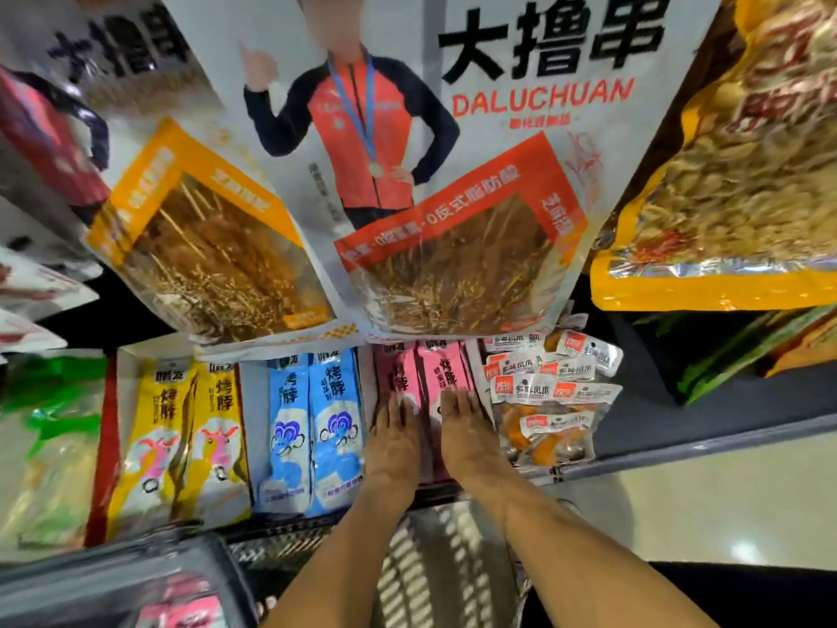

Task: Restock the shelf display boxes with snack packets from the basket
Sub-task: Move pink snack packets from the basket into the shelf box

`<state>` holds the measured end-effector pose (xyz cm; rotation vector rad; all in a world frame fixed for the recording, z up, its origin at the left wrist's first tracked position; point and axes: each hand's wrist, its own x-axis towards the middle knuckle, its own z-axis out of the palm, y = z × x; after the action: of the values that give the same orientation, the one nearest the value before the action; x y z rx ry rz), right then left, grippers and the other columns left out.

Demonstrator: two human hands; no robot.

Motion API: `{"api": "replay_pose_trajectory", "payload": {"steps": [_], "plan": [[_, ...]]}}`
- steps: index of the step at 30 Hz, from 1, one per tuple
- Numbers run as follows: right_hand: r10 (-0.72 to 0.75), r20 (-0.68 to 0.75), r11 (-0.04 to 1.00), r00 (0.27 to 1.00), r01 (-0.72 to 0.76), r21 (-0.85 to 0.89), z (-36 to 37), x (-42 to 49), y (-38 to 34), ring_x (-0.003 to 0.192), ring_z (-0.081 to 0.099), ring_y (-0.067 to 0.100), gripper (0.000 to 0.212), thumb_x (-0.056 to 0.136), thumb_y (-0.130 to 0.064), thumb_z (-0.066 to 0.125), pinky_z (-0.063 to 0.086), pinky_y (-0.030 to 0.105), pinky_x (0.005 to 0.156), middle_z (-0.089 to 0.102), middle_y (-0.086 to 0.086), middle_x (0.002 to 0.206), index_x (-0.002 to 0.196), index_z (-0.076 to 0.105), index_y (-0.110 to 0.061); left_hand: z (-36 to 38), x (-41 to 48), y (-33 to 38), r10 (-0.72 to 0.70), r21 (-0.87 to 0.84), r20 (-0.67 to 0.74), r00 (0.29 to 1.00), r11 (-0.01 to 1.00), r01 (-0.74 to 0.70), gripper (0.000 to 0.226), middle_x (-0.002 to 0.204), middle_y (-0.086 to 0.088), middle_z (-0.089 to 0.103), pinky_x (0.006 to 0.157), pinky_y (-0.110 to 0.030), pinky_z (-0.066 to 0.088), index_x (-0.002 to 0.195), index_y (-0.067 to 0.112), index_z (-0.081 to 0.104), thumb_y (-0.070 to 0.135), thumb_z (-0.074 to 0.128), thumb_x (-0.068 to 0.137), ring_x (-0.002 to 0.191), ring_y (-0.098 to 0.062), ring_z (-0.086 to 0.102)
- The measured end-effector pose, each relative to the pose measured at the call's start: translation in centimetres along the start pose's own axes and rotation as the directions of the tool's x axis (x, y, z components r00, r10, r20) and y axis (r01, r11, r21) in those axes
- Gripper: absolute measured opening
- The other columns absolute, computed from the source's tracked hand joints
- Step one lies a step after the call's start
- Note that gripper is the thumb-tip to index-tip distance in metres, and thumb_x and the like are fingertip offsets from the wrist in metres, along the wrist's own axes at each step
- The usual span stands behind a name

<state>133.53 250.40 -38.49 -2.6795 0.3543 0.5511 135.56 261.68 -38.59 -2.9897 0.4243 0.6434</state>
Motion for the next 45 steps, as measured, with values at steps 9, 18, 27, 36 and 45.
{"api": "replay_pose_trajectory", "payload": {"steps": [9, 18, 27, 36, 45], "plan": [[0.019, 0.096, 0.997, 0.995, -0.012, -0.073, -1.1, -0.3, -1.0, 0.15, -0.009, 0.028, 0.067, 0.098, -0.016, 0.039, 0.0, 0.037, 0.121, -0.005, 0.012, 0.162, 0.154, 0.003, -0.015, -2.3, -0.8, 0.0, 0.004, -0.029, 0.103, 0.995, 1.0, -0.001, 0.084, 0.162, -0.014, -0.009, 0.121, -0.035, 0.019, 0.155, 0.01, -0.005, 0.017, 0.053, 0.095, 0.15, -0.028, 0.007], [-0.128, -0.131, 0.991, 0.983, 0.13, 0.008, -8.0, -5.0, -6.5, 0.119, 0.053, 0.029, 0.037, 0.088, -0.022, 0.05, 0.044, 0.041, 0.101, 0.058, 0.005, 0.127, 0.124, 0.055, -0.02, -10.7, -7.2, -2.2, -0.016, -0.279, -0.257, 0.966, 0.959, -0.058, 0.044, 0.144, -0.009, 0.043, 0.089, -0.038, 0.048, 0.137, 0.017, 0.044, 0.009, 0.045, 0.094, 0.126, -0.03, 0.05], [-0.476, -0.246, 0.873, 0.844, 0.487, -0.021, -14.7, -15.0, -16.8, 0.124, 0.048, 0.032, 0.041, 0.097, -0.023, 0.047, 0.042, 0.04, 0.101, 0.055, 0.013, 0.133, 0.136, 0.048, -0.011, -16.2, -23.0, -15.1, -0.283, -0.141, -0.533, 0.797, 0.959, 0.246, 0.034, 0.115, -0.002, 0.065, 0.083, -0.039, 0.047, 0.125, 0.023, 0.057, 0.031, 0.049, 0.093, 0.107, -0.029, 0.061], [-0.805, -0.117, 0.593, 0.582, 0.781, -0.197, -7.1, -24.5, -27.4, 0.119, 0.052, 0.033, 0.041, 0.094, -0.027, 0.053, 0.046, 0.043, 0.095, 0.057, 0.011, 0.128, 0.132, 0.052, -0.012, -6.4, -37.8, -27.3, -0.724, -0.277, -0.221, 0.654, 0.689, 0.669, 0.041, 0.121, -0.008, 0.062, 0.092, -0.046, 0.045, 0.13, 0.016, 0.051, 0.036, 0.045, 0.096, 0.113, -0.032, 0.057], [-0.648, 0.358, 0.573, 0.672, 0.74, -0.352, 4.3, -23.0, -30.0, 0.12, 0.051, 0.035, 0.04, 0.093, -0.027, 0.052, 0.046, 0.043, 0.092, 0.052, 0.014, 0.129, 0.13, 0.046, -0.011, 2.0, -36.1, -27.1, -0.827, -0.416, 0.294, 0.479, 0.341, 0.843, 0.033, 0.127, -0.005, 0.062, 0.1, -0.042, 0.04, 0.12, 0.017, 0.062, 0.03, 0.051, 0.091, 0.118, -0.028, 0.058]]}}
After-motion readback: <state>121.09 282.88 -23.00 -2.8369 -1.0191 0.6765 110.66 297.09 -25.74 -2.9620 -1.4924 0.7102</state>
